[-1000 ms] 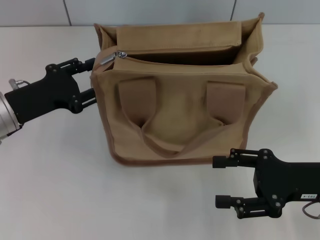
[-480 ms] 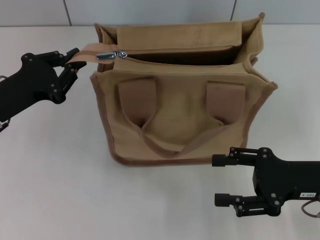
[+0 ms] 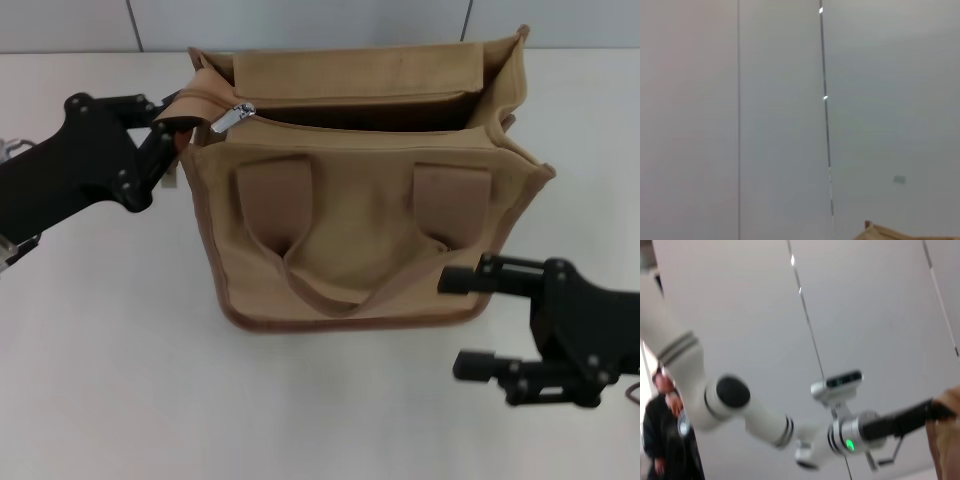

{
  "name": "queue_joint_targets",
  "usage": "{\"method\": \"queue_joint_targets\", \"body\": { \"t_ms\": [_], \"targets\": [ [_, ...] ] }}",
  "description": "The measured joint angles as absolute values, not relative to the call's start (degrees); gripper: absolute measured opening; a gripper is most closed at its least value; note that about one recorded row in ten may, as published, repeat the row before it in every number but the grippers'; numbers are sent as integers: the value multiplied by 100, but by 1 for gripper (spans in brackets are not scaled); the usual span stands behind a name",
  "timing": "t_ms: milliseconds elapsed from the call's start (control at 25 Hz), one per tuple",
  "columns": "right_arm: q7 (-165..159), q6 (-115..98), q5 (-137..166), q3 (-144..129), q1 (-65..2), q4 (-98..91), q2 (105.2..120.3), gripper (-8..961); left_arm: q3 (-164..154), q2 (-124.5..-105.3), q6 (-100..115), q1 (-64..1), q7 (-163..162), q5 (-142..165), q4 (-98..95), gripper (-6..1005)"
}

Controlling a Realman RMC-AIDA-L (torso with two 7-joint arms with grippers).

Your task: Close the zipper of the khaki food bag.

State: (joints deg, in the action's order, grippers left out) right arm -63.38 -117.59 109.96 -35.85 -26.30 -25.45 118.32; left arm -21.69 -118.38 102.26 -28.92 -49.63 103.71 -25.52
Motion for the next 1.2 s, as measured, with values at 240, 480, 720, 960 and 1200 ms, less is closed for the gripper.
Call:
{"method": "queue_joint_targets", "body": {
  "t_ms": [240,480,720,960,1200],
  "targets": [
    [-7543,-11824,10455,-3586,-2831,-2622,11696,774,-2151,-11857,10297,-3061,-4957,10360,-2465,22],
    [-9088,-11764,9836,-3582,-3264,-2740,11444,774,-2170,-11857,10293,-3131,-5051,10196,-2458,22],
    [-10087,-11470,9827,-3627,-3621,-3182,11406,774,-2180,-11858,10222,-3286,-5205,10186,-2434,22],
    [-10742,-10912,9904,-3782,-3998,-3377,11402,775,-2168,-11855,10072,-3378,-5297,10087,-2310,22],
    [-10891,-10633,9944,-4075,-4200,-3389,11400,775,-2160,-11866,9959,-3439,-5340,10085,-2174,22]
  ]
}}
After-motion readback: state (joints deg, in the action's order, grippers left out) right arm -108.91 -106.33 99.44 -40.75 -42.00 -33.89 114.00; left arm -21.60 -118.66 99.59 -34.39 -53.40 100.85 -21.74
